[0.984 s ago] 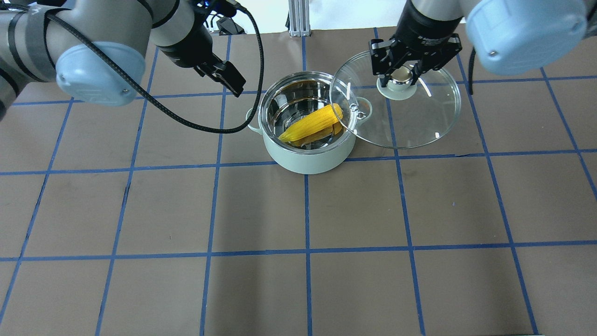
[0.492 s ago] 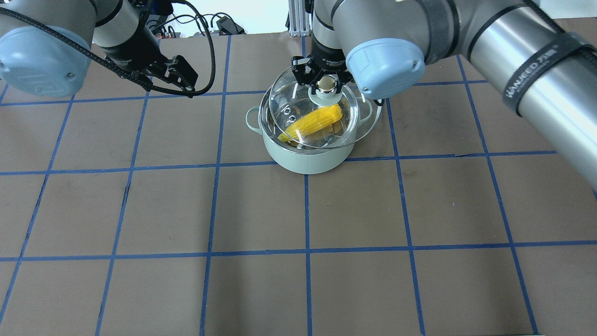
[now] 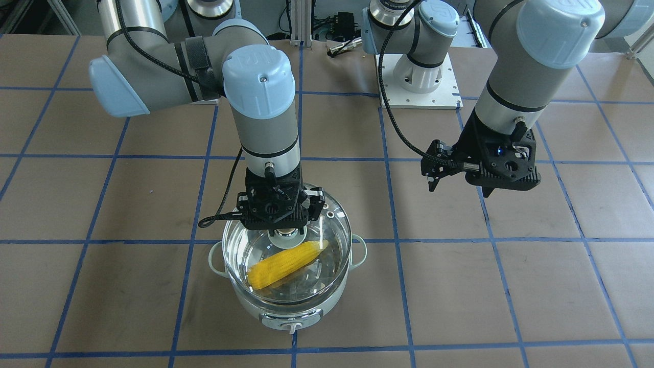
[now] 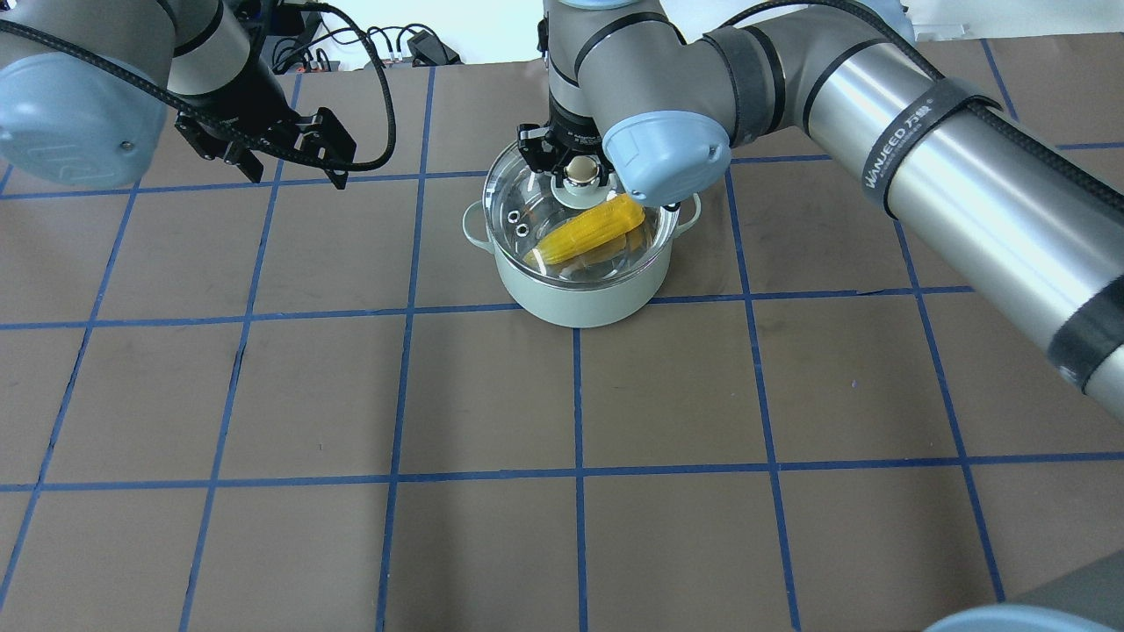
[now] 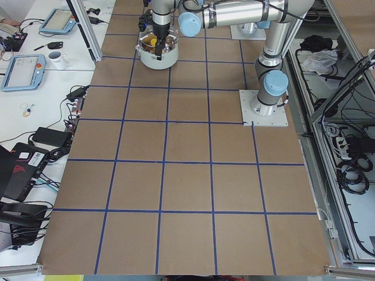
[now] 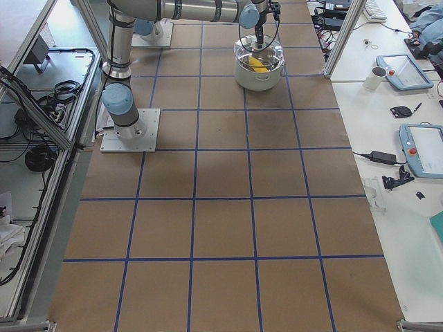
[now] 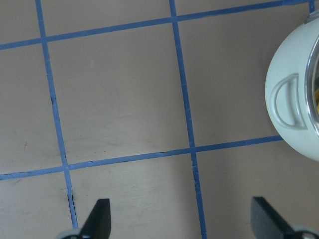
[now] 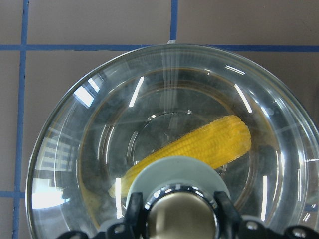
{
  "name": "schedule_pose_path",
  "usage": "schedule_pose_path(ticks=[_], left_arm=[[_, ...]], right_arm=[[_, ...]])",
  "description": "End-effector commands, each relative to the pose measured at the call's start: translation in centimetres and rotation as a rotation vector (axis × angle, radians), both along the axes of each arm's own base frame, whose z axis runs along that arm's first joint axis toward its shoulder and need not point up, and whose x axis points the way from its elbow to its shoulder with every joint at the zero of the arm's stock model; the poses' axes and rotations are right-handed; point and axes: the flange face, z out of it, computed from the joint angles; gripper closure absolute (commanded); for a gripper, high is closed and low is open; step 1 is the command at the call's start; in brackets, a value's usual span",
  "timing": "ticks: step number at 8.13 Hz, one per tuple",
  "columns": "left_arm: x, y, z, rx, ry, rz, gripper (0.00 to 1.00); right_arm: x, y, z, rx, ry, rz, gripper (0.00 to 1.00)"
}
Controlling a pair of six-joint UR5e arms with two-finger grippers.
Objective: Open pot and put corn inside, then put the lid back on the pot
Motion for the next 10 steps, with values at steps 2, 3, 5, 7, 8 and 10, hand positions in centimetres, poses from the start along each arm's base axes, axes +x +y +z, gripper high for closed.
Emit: schedule_pose_path(ticks=[2, 3, 5, 7, 8, 10], left_arm=[[-0.1, 0.5, -0.6, 0.013, -0.002, 0.002, 0.00], [-0.1, 0.5, -0.5, 0.010, -0.002, 0.002, 0.00], [-0.1, 1.3, 0.5, 0.014, -0.003, 0.045, 0.00], [-0.2, 2.0, 0.9, 0.022, 0.009, 0.170, 0.00], [-0.2, 2.0, 0.8, 0.022, 0.011, 0.170, 0.00], [-0.3, 1.7, 0.2, 0.036, 0.014, 0.168, 0.00]], right_arm=[[0.3, -0.7, -1.8, 0.008, 0.007, 0.013, 0.72], [0.2, -0.6, -2.1, 0.015, 0.011, 0.008, 0.72], [0.2, -0.7, -2.3, 0.018, 0.011, 0.014, 0.72], [0.2, -0.7, -2.5, 0.020, 0.015, 0.032, 0.70], [0.2, -0.7, -2.6, 0.021, 0.015, 0.034, 0.71], [0.3, -1.0, -3.1, 0.024, 0.015, 0.032, 0.70]])
